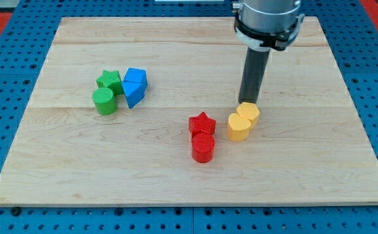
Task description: Move yellow blocks into red blocks
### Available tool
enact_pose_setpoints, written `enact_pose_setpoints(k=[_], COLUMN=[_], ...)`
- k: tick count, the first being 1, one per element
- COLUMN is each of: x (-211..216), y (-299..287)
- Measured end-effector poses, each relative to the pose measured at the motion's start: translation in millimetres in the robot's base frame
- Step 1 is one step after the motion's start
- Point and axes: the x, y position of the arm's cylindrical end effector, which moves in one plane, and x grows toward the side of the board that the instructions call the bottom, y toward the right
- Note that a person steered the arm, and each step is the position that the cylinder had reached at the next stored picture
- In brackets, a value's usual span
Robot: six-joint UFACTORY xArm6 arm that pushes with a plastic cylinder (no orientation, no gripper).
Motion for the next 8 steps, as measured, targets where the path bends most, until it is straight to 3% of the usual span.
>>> enact_pose_setpoints(k=[4, 6, 8], x=[42, 62, 75], y=[13, 67, 36])
